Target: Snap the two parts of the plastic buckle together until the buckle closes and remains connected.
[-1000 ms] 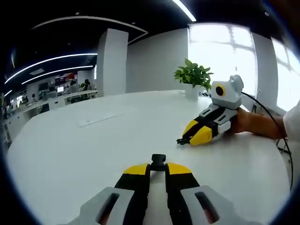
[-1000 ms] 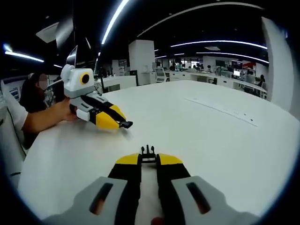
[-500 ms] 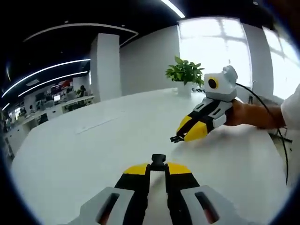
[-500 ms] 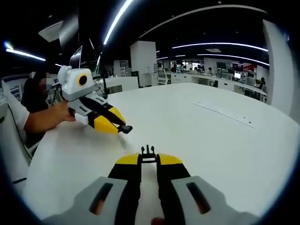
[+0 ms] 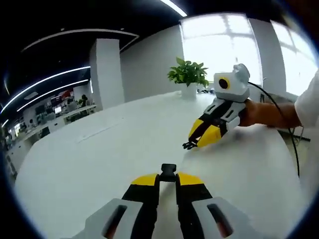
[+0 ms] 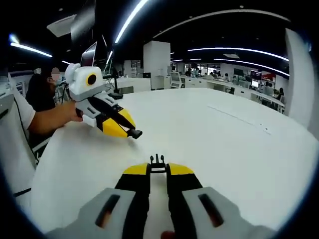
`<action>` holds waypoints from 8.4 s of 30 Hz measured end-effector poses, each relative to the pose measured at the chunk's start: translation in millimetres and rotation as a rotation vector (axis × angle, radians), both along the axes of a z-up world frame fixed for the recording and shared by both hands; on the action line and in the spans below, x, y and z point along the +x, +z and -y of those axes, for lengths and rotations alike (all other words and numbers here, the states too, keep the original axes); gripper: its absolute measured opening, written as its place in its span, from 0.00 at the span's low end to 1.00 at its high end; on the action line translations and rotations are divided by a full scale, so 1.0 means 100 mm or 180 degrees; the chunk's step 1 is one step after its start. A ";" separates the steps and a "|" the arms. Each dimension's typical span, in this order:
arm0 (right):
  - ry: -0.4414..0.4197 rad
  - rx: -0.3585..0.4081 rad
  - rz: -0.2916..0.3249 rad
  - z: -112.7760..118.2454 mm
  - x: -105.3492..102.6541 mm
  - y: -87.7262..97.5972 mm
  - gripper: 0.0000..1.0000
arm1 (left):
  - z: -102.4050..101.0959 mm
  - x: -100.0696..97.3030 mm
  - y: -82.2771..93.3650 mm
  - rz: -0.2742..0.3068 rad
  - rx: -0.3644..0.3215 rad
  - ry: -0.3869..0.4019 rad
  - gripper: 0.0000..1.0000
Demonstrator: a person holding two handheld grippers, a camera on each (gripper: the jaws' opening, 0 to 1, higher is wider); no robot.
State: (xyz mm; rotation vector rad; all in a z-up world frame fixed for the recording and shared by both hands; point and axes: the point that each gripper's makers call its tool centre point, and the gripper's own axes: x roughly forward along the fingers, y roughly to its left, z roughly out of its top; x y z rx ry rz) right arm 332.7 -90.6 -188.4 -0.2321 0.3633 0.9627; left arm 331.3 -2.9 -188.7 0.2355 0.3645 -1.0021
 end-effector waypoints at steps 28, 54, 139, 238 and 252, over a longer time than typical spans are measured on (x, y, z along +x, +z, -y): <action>0.0410 -0.0041 -0.0125 -0.05 -0.56 -0.11 0.13 | 0.01 -0.54 -0.08 -0.0089 -0.0038 -0.0642 0.12; 0.0860 -0.0044 -0.0108 -0.12 -1.11 -0.13 0.13 | -0.02 -1.03 -0.17 -0.0162 -0.0059 -0.1040 0.12; 0.1350 -0.0073 0.0049 -0.31 -1.10 -0.12 0.12 | 0.27 -1.08 -0.17 -0.0229 -0.0052 -0.1653 0.11; 0.1474 -0.0033 -0.0057 -0.41 -1.06 -0.12 0.11 | 0.35 -1.11 -0.15 -0.0267 -0.0066 -0.1740 0.09; 0.1478 -0.0041 -0.0090 -0.41 -1.05 -0.13 0.11 | 0.35 -1.10 -0.15 -0.0292 -0.0074 -0.1717 0.08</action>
